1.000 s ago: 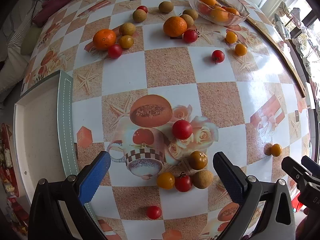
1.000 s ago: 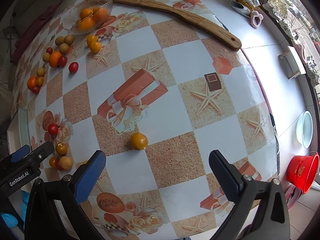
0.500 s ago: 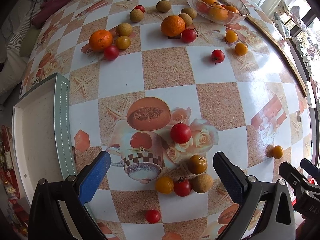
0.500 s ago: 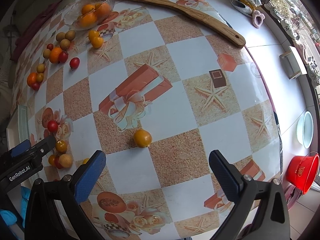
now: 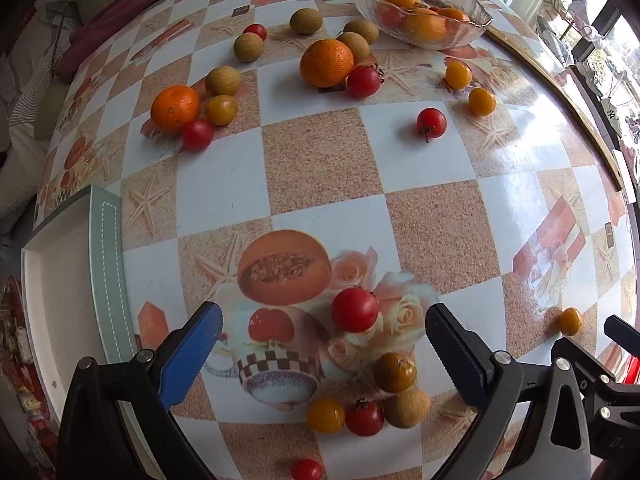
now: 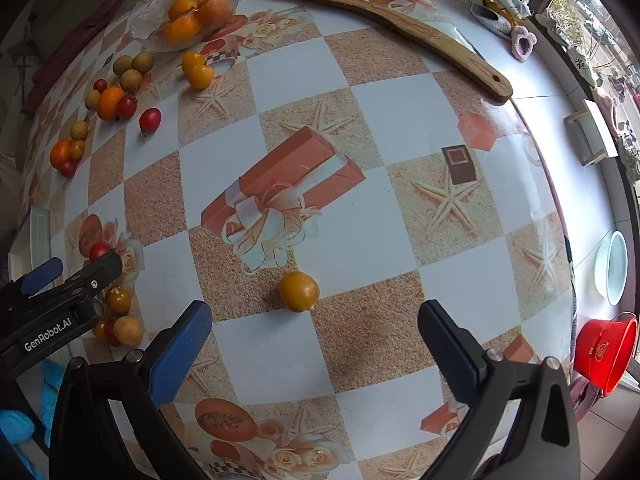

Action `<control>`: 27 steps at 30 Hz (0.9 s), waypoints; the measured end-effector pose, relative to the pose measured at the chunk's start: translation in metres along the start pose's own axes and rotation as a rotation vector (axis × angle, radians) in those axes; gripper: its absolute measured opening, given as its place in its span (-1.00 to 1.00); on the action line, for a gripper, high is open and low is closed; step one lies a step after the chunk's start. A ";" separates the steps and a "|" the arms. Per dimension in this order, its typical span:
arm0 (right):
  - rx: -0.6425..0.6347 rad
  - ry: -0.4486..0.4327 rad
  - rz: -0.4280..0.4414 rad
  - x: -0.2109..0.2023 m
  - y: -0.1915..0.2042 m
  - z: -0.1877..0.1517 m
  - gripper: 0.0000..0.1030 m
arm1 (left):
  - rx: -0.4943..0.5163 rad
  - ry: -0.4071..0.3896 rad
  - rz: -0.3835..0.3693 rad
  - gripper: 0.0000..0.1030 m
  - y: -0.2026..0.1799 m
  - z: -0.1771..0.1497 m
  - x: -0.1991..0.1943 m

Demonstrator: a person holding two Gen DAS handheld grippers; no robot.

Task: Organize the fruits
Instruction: 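Close the left tool on the red cherry tomato while the right tool grasps the yellow tomato, then carry both tomatoes over the white tray and open the left tool to drop the red one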

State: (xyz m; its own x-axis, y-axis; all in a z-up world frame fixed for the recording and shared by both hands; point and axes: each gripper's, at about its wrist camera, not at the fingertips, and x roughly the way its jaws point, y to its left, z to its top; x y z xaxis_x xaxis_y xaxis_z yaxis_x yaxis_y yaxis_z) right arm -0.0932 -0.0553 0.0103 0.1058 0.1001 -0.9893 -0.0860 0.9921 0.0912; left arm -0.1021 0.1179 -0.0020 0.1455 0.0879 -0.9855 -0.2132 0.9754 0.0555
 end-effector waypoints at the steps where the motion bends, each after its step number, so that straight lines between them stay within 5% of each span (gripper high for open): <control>1: -0.006 -0.001 0.002 0.002 0.002 0.001 0.94 | 0.007 0.007 0.000 0.71 -0.002 0.002 0.004; 4: -0.026 0.005 0.003 0.008 0.009 0.003 0.75 | -0.007 0.022 -0.009 0.58 -0.005 0.009 0.012; 10: -0.064 0.012 -0.018 0.020 0.026 0.001 0.30 | 0.027 0.007 -0.045 -0.04 -0.014 0.013 0.012; 12: -0.091 0.003 -0.041 0.021 0.034 0.000 0.00 | 0.036 -0.004 -0.062 -0.40 -0.020 0.014 0.012; 13: -0.101 -0.002 -0.051 0.021 0.038 -0.001 -0.09 | 0.041 -0.009 -0.064 -0.48 -0.024 0.016 0.012; 15: -0.116 -0.013 -0.066 0.022 0.042 -0.001 -0.59 | 0.039 -0.015 -0.072 -0.54 -0.030 0.016 0.013; 19: -0.086 -0.014 -0.013 0.018 0.037 0.000 -0.58 | -0.002 -0.033 -0.145 -0.54 -0.020 0.012 0.005; 27: -0.088 -0.036 0.108 -0.007 0.047 0.004 -0.58 | -0.059 -0.077 -0.154 -0.54 0.028 0.002 -0.025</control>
State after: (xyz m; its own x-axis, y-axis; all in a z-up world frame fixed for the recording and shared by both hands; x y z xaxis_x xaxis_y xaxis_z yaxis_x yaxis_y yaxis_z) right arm -0.0941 -0.0094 0.0215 0.1265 0.2099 -0.9695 -0.1849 0.9652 0.1849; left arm -0.1096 0.1432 0.0243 0.2539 -0.0445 -0.9662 -0.2388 0.9651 -0.1072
